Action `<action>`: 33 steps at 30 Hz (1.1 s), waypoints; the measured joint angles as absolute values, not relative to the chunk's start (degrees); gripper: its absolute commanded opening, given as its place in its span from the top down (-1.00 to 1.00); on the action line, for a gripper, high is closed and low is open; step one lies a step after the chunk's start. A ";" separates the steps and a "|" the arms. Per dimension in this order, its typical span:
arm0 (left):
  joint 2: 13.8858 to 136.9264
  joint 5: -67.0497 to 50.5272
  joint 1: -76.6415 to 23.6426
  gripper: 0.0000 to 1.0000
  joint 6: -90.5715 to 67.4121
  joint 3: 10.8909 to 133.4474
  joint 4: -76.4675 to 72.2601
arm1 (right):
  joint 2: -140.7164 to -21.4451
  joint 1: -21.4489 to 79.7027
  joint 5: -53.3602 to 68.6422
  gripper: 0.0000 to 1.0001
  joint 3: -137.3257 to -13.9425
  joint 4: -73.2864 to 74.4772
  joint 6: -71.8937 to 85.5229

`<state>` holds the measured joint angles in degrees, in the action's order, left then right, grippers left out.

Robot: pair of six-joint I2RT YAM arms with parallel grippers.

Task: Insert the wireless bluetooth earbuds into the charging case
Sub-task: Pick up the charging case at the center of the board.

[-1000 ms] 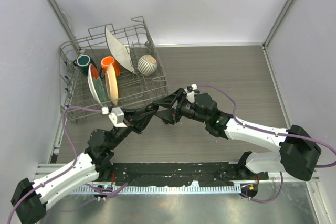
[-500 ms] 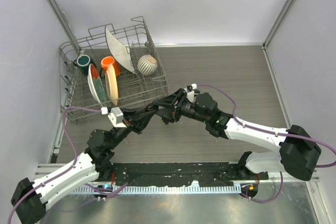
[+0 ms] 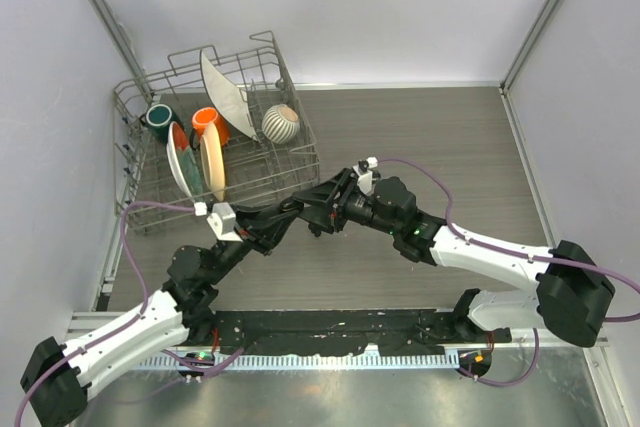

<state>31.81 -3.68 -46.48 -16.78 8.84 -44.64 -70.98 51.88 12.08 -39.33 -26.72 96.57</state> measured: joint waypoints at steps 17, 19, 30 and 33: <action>33.65 -4.93 -46.17 1.00 -17.43 8.91 -44.16 | -70.19 51.64 11.00 0.98 -39.33 -24.49 91.09; 33.82 -5.61 -46.11 1.00 -17.34 8.91 -44.56 | -69.82 51.64 10.92 0.99 -39.33 -24.25 90.28; 35.03 -7.81 -45.56 1.00 -15.44 8.80 -46.92 | -69.19 51.62 10.87 0.67 -39.62 -23.97 86.87; 35.00 -8.82 -45.47 1.00 -14.02 8.78 -47.20 | -68.84 51.62 11.03 -0.21 -39.66 -23.94 85.43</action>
<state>35.00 -8.82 -45.47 -14.02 8.78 -47.20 -68.84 51.62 11.03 -39.66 -23.94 85.43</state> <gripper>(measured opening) 0.281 0.539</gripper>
